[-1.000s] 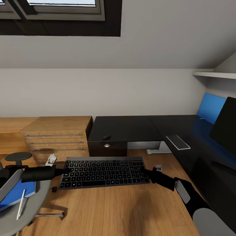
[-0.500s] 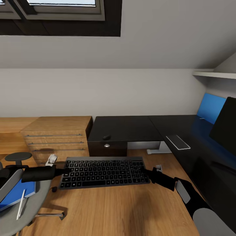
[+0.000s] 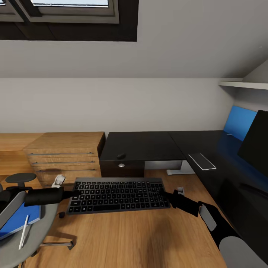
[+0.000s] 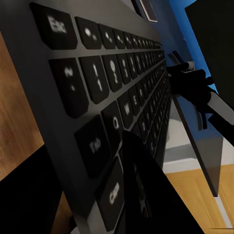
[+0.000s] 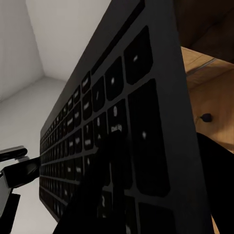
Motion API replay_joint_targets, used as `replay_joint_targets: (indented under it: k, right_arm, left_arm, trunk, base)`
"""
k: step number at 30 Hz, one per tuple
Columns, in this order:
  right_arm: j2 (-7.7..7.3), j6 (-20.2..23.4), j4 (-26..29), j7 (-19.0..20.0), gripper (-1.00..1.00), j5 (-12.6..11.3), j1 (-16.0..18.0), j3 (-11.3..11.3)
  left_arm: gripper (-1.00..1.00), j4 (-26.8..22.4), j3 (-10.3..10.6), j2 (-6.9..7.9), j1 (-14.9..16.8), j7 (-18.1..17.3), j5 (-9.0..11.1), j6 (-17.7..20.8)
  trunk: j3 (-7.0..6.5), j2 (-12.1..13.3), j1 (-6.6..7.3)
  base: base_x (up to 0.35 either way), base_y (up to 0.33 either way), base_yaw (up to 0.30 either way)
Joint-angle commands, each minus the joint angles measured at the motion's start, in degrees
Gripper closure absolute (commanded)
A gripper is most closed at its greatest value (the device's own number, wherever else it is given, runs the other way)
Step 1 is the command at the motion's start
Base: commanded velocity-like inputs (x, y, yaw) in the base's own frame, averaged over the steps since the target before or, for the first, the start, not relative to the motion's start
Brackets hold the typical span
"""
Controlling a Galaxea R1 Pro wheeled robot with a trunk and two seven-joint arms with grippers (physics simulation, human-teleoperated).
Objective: In the bedroom, organize the workspace by keeping the computer under the desk, ensuring the monitor is on the desk, placing the keyboard on the desk next to the monitor, placing the mouse on the desk next to the keyboard, moving the folder from the swivel chair onto the desk next to the mouse, stacking the notebook on top of the folder with the pen on top of the notebook, and positioning the swivel chair next to the desk.
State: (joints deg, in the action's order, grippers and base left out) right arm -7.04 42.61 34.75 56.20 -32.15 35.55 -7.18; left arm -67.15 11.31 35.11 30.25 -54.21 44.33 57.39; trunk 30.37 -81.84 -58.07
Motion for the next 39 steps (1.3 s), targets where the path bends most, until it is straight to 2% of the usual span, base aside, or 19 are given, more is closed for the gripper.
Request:
replay_joint_targets:
  k: [1,4,5,19,32,35,39]
  right_arm:
    - [0.18,-0.39,-0.13,0.14,1.00,1.21,0.04,-0.29]
    - [0.18,-0.40,-0.13,0.14,1.00,1.21,0.04,-0.28]
    - [0.18,-0.39,-0.13,0.14,1.00,1.21,0.04,-0.28]
    - [0.11,-0.39,-0.06,0.14,1.00,1.21,0.04,-0.36]
    - [-0.25,-0.34,-0.05,0.22,1.00,1.08,0.04,-0.81]
    - [-0.75,-0.28,-0.04,0.22,1.00,0.63,0.04,-0.87]
    - [-2.34,-0.32,-0.04,0.23,1.00,-1.24,0.04,-0.90]
  left_arm:
    - [1.00,-0.09,0.41,-0.04,0.07,0.01,1.69,0.62]
    - [1.00,-0.56,0.36,-0.04,0.07,0.36,1.79,0.62]
    - [-1.00,-0.64,0.35,-0.04,0.07,0.39,1.79,0.62]
    - [-1.00,-0.97,0.21,0.04,0.07,0.59,1.94,0.62]
    - [-1.00,-0.97,-0.89,0.28,0.07,0.57,1.75,0.62]
    - [-1.00,-0.97,-0.92,0.35,0.07,0.55,1.67,0.62]
    - [-1.00,-0.93,-0.90,0.45,0.07,0.55,1.54,0.62]
  trunk:
    - [0.06,-0.04,0.00]
    - [0.06,-0.04,0.00]
    - [0.06,-0.04,0.00]
    - [0.06,-0.04,0.00]
    - [0.06,-0.04,0.00]
    - [0.06,-0.04,0.00]
    - [0.06,-0.04,0.00]
  base:
    - [0.000,0.000,0.000]
    - [0.000,0.000,0.000]
    - [0.000,0.000,0.000]
    - [0.000,0.000,0.000]
    - [0.000,0.000,0.000]
    - [0.000,0.000,0.000]
    - [0.000,0.000,0.000]
